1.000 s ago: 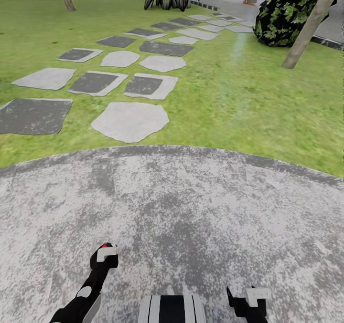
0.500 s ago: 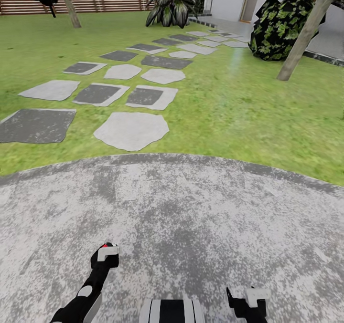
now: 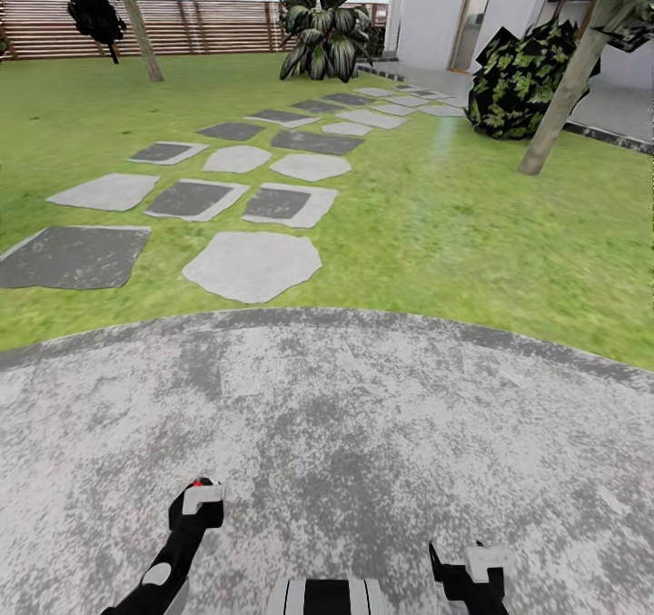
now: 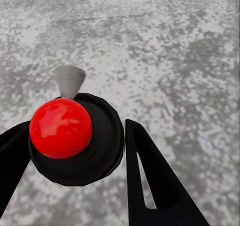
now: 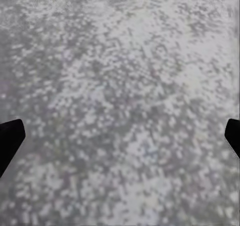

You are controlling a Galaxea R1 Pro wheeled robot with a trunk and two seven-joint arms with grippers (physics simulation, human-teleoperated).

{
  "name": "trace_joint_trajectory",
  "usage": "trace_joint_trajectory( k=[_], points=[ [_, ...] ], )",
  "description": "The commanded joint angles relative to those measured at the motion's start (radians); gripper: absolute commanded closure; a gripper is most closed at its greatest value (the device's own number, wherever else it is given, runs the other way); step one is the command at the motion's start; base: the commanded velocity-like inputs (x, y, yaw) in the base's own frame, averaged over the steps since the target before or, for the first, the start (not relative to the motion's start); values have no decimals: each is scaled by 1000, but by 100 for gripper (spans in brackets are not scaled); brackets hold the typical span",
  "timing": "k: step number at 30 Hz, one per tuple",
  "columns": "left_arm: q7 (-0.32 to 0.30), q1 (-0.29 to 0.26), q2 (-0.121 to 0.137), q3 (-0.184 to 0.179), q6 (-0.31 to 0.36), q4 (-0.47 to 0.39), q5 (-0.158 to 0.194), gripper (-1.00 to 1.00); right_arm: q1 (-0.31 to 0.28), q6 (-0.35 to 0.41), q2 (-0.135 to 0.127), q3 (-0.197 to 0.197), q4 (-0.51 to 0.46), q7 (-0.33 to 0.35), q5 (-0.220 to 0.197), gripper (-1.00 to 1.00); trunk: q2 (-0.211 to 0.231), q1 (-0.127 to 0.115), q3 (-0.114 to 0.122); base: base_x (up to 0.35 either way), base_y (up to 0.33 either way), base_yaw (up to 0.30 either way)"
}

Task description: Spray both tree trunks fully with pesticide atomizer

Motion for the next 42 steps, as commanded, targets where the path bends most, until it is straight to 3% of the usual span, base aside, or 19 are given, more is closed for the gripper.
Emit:
trace_joint_trajectory(
  k=[1,18,42],
  points=[
    [0,0,0,-1,0,0,0,100,0,-1,0,-1,0,0,0,-100,0,0,4,0,0,0],
    [10,44,-8,9,-1,58,14,100,2,-2,-13,-3,14,0,-1,-100,4,-8,93,0,0,0],
    [12,47,-1,11,-1,108,15,100,2,-1,-17,-3,46,0,2,-100,172,-100,194,0,0,-8]
  ],
)
